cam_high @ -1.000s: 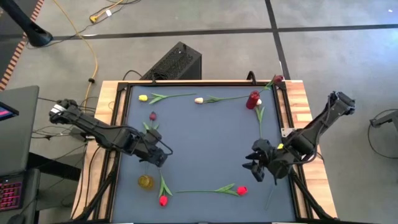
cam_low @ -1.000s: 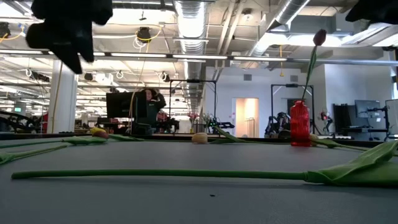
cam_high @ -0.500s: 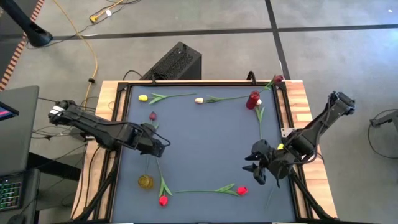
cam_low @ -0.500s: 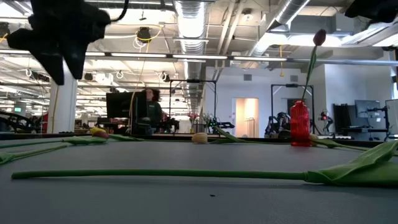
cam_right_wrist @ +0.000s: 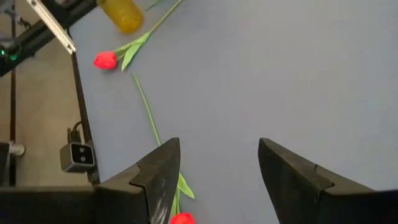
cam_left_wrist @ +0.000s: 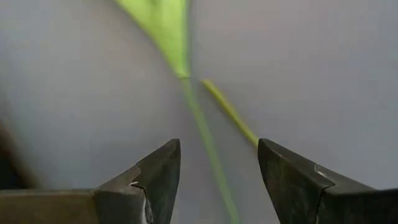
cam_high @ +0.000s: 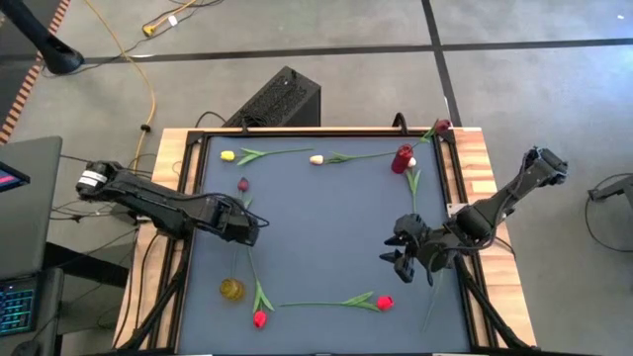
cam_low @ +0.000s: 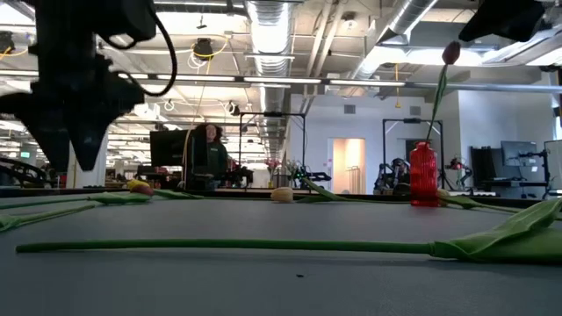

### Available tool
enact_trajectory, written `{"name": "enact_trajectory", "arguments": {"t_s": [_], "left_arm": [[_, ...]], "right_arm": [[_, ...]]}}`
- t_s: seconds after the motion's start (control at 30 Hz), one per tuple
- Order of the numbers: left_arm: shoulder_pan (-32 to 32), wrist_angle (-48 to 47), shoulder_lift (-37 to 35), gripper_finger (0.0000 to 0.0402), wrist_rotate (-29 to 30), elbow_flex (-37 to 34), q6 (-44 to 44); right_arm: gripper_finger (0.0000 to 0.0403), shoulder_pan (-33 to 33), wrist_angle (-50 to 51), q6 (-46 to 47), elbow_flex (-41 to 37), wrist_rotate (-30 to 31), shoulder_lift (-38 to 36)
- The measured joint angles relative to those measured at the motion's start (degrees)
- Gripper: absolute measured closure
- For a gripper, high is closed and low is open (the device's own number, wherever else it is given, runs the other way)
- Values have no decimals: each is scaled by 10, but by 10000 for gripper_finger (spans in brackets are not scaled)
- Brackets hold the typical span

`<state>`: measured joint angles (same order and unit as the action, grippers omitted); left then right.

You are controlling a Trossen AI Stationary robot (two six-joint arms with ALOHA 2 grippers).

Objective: Sort flowers into vase by color
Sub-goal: Put the dark red flower into the red vase

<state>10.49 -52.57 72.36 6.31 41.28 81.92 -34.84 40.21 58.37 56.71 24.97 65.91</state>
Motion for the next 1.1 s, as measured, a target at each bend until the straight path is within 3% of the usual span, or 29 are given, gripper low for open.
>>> {"name": "enact_trajectory", "arguments": {"t_s": [0.1,0.4,0.87,1.1], "left_arm": [[-1,52,0,201,-19,-32,-3],[3,59,0,232,-11,-58,4],[11,138,-3,241,-24,-116,17],[11,128,-4,325,-24,-114,12]], "right_arm": [[159,6,0,-3,0,-20,0],[159,9,0,-4,0,-27,0],[159,9,0,-3,0,-26,0],[159,9,0,-2,0,-25,0]]}}
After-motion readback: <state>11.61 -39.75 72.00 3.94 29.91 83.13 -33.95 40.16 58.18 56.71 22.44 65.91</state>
